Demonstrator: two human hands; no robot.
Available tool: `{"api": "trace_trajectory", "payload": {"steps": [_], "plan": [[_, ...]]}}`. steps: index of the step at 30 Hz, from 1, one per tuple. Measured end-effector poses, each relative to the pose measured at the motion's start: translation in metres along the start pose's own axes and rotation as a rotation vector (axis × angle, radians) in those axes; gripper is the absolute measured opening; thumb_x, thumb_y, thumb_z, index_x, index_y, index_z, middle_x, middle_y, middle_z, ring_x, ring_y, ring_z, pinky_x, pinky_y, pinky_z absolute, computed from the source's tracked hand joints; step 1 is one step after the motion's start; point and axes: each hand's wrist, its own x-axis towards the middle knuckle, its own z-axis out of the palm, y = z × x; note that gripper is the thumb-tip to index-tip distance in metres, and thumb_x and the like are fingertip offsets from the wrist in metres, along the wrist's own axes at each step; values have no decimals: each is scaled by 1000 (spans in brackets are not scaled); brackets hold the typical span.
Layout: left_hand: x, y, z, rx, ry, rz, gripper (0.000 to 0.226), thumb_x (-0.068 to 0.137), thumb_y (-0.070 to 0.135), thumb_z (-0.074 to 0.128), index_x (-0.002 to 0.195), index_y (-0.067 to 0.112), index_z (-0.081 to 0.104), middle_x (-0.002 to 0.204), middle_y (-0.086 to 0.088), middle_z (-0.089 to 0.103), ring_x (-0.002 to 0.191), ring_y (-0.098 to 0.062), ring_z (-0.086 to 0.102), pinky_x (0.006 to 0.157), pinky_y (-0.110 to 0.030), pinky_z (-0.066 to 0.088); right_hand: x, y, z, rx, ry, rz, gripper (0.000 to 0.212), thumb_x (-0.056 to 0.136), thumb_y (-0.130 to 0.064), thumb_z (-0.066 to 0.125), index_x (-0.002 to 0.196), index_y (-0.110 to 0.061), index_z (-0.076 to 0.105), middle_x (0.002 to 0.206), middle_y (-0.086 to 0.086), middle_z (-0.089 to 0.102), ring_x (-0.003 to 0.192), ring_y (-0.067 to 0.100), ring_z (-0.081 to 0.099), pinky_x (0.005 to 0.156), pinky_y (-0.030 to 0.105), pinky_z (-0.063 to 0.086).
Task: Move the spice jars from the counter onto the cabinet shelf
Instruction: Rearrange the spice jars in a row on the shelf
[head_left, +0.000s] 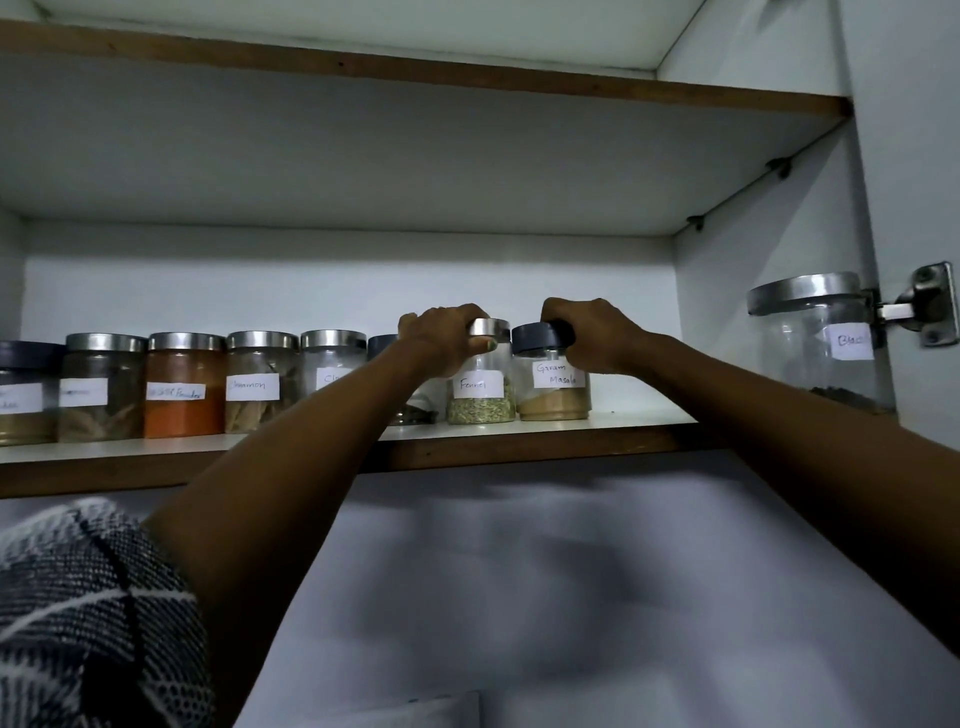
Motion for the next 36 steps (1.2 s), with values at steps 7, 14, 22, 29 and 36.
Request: {"api": "trace_trajectory", "payload": {"steps": [7, 14, 22, 29, 36], "plan": [[10, -10, 3, 134, -92, -28, 42, 98, 39, 43, 136, 24, 42, 129, -5, 58, 129, -26, 44, 114, -52, 7, 19, 4, 17, -59, -69, -18, 32, 82, 7, 47, 111, -7, 49, 111, 19, 60, 100, 36, 53, 75, 36, 40], [14, -12, 9, 281, -196, -7, 61, 100, 35, 38, 151, 18, 9, 160, -8, 13, 143, -27, 26, 115, -55, 0, 34, 9, 32, -172, -125, -26, 35, 83, 6, 48, 116, -4, 45, 112, 19, 58, 100, 34, 52, 71, 33, 34], [10, -14, 16, 315, -259, -9, 77, 100, 35, 40, 149, 15, -14, 160, -6, -10, 148, -22, 1, 116, -51, -5, 39, 8, 41, -279, -242, -16, 54, 79, 10, 55, 128, -5, 38, 155, 14, 15, 115, 37, 47, 78, 38, 38], [7, -14, 19, 304, -271, -1, 80, 99, 34, 41, 148, 13, -19, 158, -7, -16, 148, -23, -7, 117, -50, -5, 40, 11, 48, -331, -300, 28, 84, 84, 7, 53, 148, -12, 4, 158, 6, -15, 143, 38, 12, 105, 46, 34], [-7, -7, 13, 464, -109, 124, 63, 102, 35, 28, 150, 7, -1, 160, -11, 6, 148, -23, 9, 118, -42, 0, 15, 1, 28, -605, -46, -143, 60, 84, -6, 51, 140, -12, 29, 152, 12, 28, 127, 32, 41, 91, 42, 42]]}}
